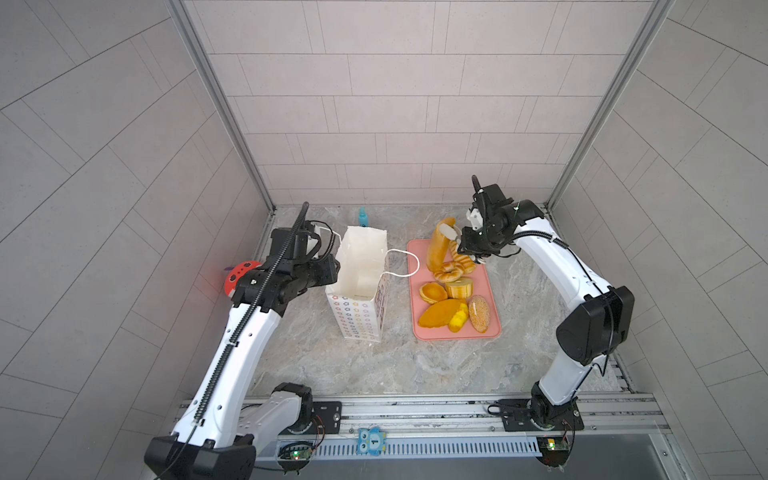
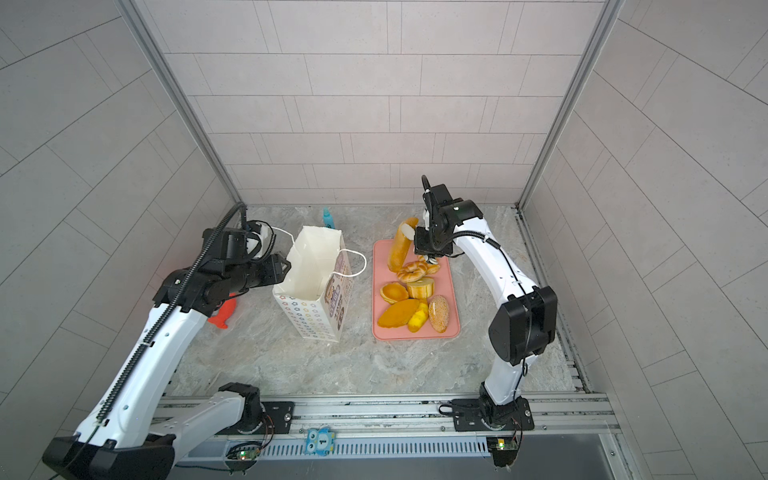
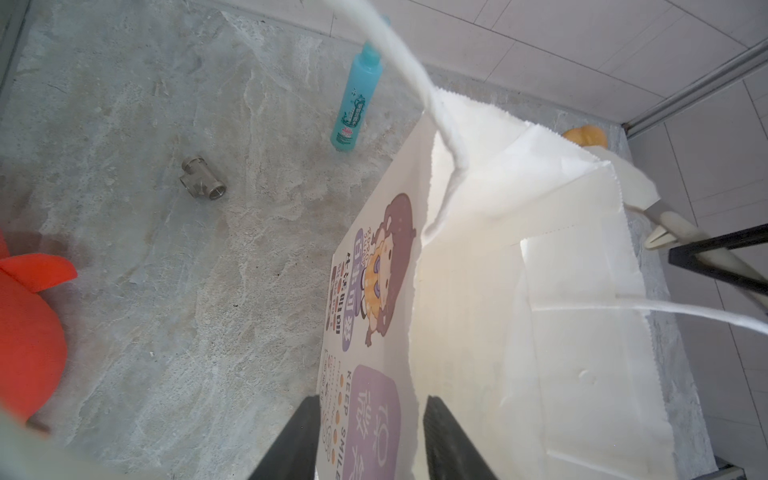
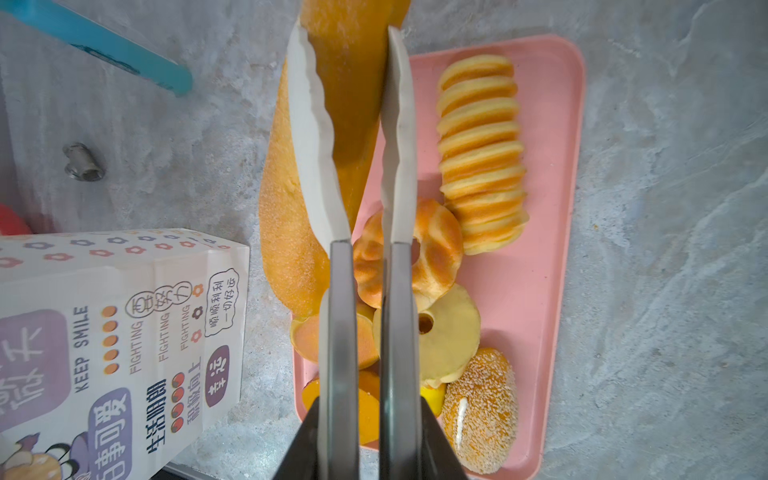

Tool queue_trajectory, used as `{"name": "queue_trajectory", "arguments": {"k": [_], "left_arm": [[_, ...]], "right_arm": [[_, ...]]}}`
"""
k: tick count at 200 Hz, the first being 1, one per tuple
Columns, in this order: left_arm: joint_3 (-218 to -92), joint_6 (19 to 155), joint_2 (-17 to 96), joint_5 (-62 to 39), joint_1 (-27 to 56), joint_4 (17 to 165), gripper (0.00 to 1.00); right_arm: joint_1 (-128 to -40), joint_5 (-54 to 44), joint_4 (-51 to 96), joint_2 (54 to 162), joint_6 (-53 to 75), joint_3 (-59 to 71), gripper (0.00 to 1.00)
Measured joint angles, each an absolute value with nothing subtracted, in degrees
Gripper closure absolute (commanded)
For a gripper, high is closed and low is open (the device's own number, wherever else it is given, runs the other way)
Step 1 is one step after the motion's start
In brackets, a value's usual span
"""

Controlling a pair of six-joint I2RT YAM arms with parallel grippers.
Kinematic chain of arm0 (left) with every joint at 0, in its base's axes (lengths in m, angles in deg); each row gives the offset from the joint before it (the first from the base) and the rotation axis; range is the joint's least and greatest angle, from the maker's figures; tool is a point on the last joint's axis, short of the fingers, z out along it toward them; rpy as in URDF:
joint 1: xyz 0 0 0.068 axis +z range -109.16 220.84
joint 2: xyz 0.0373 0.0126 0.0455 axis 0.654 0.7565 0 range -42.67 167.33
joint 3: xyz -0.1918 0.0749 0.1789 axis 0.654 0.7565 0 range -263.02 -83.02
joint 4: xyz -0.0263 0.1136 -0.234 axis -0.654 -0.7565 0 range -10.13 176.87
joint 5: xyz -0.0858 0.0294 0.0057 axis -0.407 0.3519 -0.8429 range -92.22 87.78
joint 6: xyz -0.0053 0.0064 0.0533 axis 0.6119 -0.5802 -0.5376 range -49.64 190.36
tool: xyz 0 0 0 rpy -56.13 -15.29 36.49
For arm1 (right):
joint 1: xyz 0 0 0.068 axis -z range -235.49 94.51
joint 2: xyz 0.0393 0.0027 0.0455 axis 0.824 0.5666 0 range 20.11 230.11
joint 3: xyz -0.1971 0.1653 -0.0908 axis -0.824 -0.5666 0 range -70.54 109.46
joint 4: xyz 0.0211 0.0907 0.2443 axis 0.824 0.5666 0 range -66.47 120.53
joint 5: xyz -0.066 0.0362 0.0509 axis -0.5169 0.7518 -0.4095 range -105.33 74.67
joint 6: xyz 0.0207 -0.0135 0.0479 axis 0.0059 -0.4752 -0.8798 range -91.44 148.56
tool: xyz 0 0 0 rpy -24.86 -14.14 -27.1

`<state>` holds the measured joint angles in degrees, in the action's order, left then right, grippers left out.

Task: Place the fake bread into the paper bag
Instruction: 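Lower the right gripper and grasp the long baguette, lifting it, then carry the baguette with the right gripper over the bag held by the left gripper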

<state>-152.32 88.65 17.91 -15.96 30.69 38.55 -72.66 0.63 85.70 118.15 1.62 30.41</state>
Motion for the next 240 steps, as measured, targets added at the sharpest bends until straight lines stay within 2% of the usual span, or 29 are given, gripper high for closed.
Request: {"name": "queue_trajectory", "arguments": {"k": [66, 158, 240], "left_arm": [[-152.32, 89.11, 18.09, -16.09, 30.69, 38.68, 1.0], [-148.05, 99.6, 15.18, -17.73, 30.69, 47.73, 1.0], [-144.32, 107.07, 15.4, -20.48, 30.69, 54.7, 1.0]], "right_arm": [[-73.05, -1.94, 84.28, 106.39, 3.31, 30.54, 0.73], [-75.26, 0.68, 81.29, 99.46, 4.95, 37.06, 0.73], [-86.71, 2.36, 77.55, 99.46, 5.3, 43.26, 0.72]]}}
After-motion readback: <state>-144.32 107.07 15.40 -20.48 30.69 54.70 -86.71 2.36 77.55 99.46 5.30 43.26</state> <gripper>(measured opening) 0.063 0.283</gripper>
